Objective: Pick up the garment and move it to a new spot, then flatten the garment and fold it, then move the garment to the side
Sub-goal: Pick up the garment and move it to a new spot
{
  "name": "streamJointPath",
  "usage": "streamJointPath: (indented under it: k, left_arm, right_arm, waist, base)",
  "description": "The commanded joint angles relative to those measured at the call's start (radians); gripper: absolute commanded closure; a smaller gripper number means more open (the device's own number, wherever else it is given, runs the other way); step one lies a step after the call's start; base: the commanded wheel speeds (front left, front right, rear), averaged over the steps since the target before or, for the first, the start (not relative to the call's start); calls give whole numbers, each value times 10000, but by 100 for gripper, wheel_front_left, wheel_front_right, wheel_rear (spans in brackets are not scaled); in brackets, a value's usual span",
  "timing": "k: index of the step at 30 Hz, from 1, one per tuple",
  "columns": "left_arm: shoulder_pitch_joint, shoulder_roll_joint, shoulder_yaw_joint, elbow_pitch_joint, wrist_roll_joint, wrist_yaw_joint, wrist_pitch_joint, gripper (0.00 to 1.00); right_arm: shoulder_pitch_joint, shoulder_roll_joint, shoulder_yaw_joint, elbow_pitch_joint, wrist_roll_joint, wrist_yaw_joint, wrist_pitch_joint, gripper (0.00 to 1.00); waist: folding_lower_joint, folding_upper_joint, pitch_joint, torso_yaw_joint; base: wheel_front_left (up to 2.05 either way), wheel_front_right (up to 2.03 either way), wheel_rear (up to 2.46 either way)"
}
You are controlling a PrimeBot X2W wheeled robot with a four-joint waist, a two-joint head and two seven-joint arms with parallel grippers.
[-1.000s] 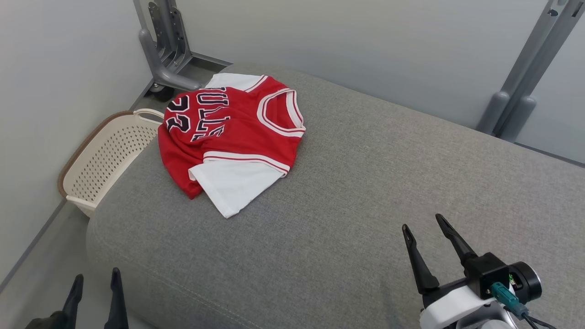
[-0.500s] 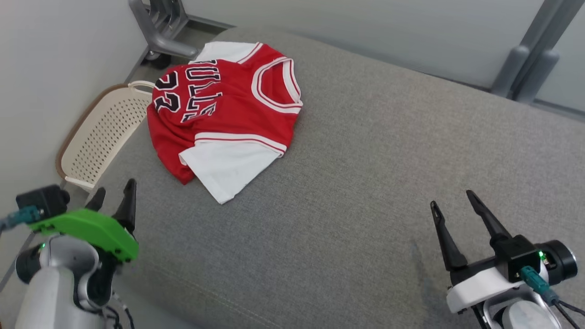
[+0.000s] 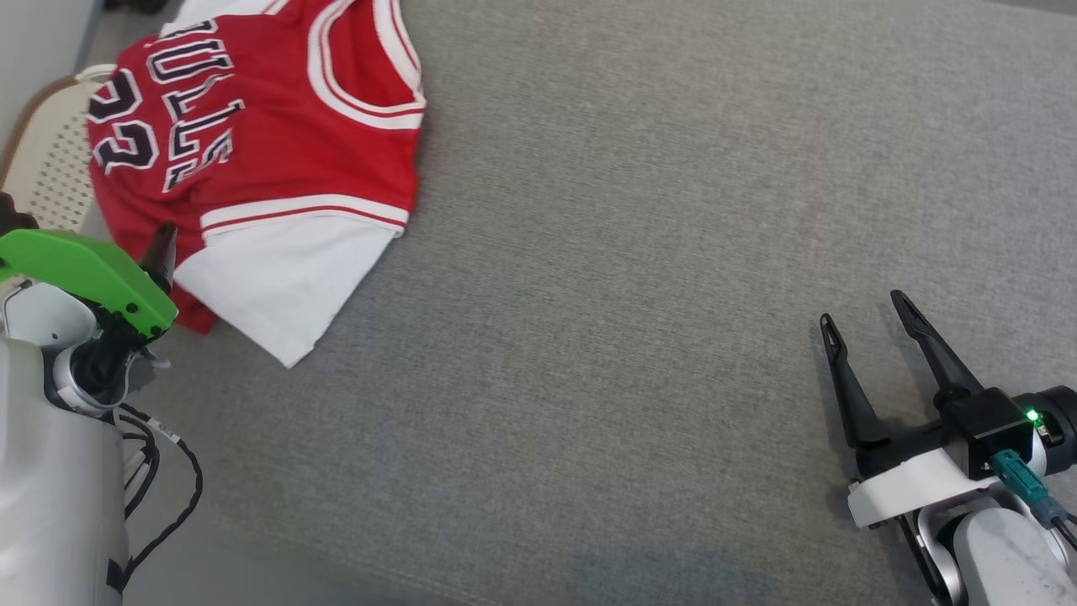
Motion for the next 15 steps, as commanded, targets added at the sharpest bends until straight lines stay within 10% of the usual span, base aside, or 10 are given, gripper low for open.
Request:
streamJointPath:
  k: [1, 11, 14, 15]
  left_arm:
    - [-277, 70, -54, 288, 42, 72, 90, 0]
    - [-762, -23, -111, 2242, -91, -44, -132, 0]
    - [-846, -177, -84, 2653, -151, -90, -405, 88]
    - [-845, -201, -112, 2788, -107, -91, -509, 100]
  right_arm:
    - [-85, -57, -30, -109, -43, -12, -33, 0]
    - [-34, -107, 44, -345, -89, -14, -31, 0]
    - [-31, -159, 33, -399, -80, -12, -31, 0]
    - [12, -166, 5, -414, -81, -14, -31, 0]
  waist:
    - [-3, 120, 999, -1080]
    - [-3, 120, 960, -1272]
    - [-3, 120, 957, -1318]
    - [-3, 120, 932, -1320]
  base:
    - [0, 0, 0]
    - [0, 0, 0]
    - [0, 0, 0]
    - [0, 0, 0]
